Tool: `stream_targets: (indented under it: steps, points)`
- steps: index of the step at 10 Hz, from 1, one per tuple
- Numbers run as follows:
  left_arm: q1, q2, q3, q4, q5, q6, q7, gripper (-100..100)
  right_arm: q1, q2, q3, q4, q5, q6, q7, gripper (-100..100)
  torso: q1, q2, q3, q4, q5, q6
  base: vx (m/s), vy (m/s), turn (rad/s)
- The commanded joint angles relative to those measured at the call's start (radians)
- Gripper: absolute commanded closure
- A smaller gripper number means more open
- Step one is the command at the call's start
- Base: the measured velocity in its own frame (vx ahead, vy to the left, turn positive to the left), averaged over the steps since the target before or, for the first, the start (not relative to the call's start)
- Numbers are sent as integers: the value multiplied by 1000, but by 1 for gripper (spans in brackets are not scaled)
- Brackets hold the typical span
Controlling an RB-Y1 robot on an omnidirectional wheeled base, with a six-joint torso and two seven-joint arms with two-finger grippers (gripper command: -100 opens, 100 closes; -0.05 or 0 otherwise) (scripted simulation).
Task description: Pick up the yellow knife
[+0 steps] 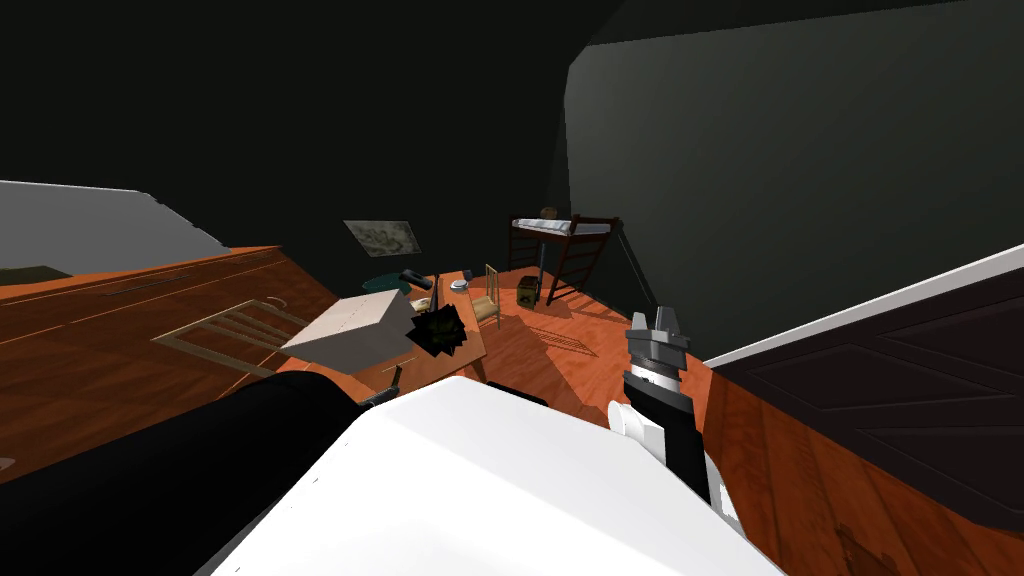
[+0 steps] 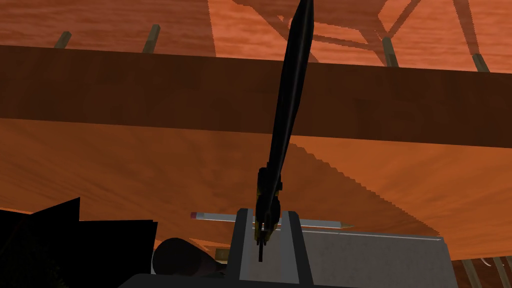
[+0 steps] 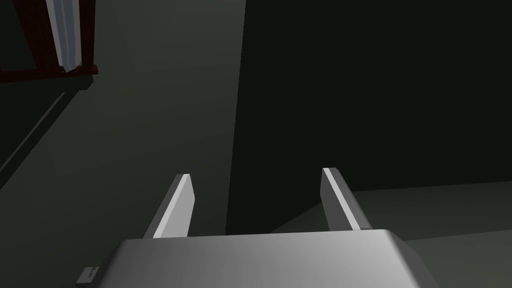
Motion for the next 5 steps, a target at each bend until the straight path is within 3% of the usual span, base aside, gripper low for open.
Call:
stream_targets:
  steps: [1, 2, 3, 5]
  points:
    - [0, 0, 0, 0, 0, 0, 0, 100, 0, 0, 0, 0, 0, 0, 0, 0, 0, 0, 0, 0, 0, 0, 0, 0, 0]
    - [0, 0, 0, 0, 0, 0, 0, 0, 0, 0, 0, 0, 0, 0, 0, 0, 0, 0, 0, 0, 0, 0, 0, 0, 0]
    - [32, 21, -1, -33, 13, -2, 8, 100, 0, 0, 0, 0, 0, 0, 0, 0, 0, 0, 0, 0, 0, 0, 1, -44, 45]
    - [56, 35, -1, -58, 21, -4, 12, 100, 0, 0, 0, 0, 0, 0, 0, 0, -4, 0, 0, 0, -1, -1, 10, -51, 58]
